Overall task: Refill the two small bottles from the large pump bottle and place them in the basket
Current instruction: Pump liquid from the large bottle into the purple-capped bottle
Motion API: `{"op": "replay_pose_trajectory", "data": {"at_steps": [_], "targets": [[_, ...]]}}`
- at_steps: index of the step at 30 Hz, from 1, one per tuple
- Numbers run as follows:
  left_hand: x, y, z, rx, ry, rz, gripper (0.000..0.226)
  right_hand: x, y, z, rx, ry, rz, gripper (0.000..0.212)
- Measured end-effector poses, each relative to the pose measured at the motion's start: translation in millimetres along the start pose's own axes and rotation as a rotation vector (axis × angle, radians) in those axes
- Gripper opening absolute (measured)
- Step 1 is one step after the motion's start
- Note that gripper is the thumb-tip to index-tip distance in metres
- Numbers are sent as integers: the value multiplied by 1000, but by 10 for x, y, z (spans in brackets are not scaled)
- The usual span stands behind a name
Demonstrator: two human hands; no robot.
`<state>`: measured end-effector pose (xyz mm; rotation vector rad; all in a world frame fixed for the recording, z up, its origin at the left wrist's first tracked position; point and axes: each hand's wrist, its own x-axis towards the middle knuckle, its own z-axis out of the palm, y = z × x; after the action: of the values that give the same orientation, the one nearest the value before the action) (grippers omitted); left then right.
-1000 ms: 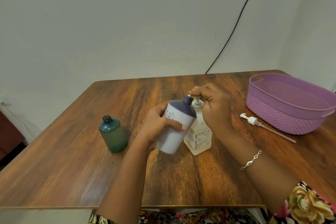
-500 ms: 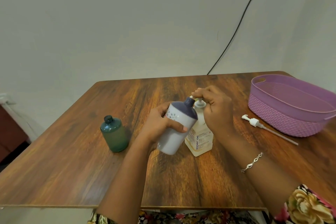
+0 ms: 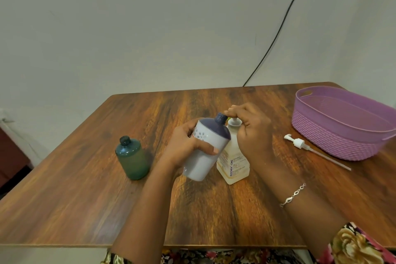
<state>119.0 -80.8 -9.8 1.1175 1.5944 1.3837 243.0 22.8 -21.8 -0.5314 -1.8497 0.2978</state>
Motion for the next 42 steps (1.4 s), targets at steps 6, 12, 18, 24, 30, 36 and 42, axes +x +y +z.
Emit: {"op": "replay_pose_trajectory", "data": {"at_steps": [6, 12, 18, 24, 30, 36, 42], "targets": [[12, -1, 12, -12, 6, 3, 48, 103, -38, -62, 40, 3, 38, 31], [5, 7, -3, -24, 9, 0, 54, 74, -10, 4, -43, 17, -24, 25], [2, 0, 14, -20, 11, 17, 48, 88, -49, -48, 58, 22, 39, 32], [9, 20, 14, 0, 18, 21, 52, 99, -44, -4, 5, 52, 29, 27], [3, 5, -9, -1, 8, 22, 60, 59, 4, 102, -47, 74, 31, 26], [8, 34, 1, 1, -4, 28, 54, 157, -43, -16, 36, 40, 92, 31], [18, 49, 6, 21, 4, 29, 58, 108, 0, 35, -73, 18, 63, 24]]}}
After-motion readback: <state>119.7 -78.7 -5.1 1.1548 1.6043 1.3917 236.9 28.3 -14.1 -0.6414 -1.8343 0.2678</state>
